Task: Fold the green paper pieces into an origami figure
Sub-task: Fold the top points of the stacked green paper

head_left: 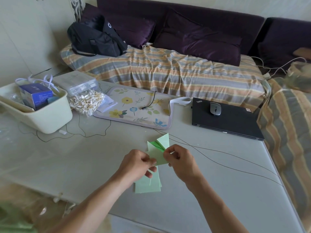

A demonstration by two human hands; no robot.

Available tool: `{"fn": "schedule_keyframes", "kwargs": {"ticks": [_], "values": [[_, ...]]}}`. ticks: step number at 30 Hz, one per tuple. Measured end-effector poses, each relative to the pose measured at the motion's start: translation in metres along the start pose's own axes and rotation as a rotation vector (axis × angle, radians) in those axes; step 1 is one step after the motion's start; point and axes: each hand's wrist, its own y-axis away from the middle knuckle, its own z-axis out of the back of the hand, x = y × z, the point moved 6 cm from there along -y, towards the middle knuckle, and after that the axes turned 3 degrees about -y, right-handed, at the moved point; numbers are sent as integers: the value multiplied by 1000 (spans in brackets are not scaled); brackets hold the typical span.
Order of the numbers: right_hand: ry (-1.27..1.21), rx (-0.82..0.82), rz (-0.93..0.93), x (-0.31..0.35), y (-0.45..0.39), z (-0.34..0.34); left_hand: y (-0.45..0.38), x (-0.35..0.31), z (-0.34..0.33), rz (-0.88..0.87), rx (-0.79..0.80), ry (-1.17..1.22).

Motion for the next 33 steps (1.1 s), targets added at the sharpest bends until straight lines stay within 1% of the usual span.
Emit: {"fn": "schedule_keyframes", "kwargs": {"ticks": [1, 5, 14, 16, 20, 23, 28, 33], "values": [[-3, 0, -11, 1, 1, 0, 2, -1, 1, -3, -11, -8], [-11, 18, -71, -1, 2, 0, 1, 1, 12, -2, -137, -71], [63, 210, -184, -13, 6, 1, -1, 6, 13, 8, -180, -85], [70, 195, -192, -14, 6, 5, -2, 8, 15, 11, -194, -88], [136, 82, -223, -15, 3, 14, -5, 10, 18, 20, -202, -98], [93, 11, -219, -12, 0, 16, -5, 11, 16, 31, -191, -92], [42, 131, -218, -16, 3, 3, -7, 11, 14, 33, -177, -81], [35, 124, -162, -14, 3, -1, -8, 12, 13, 26, -178, -83]]}}
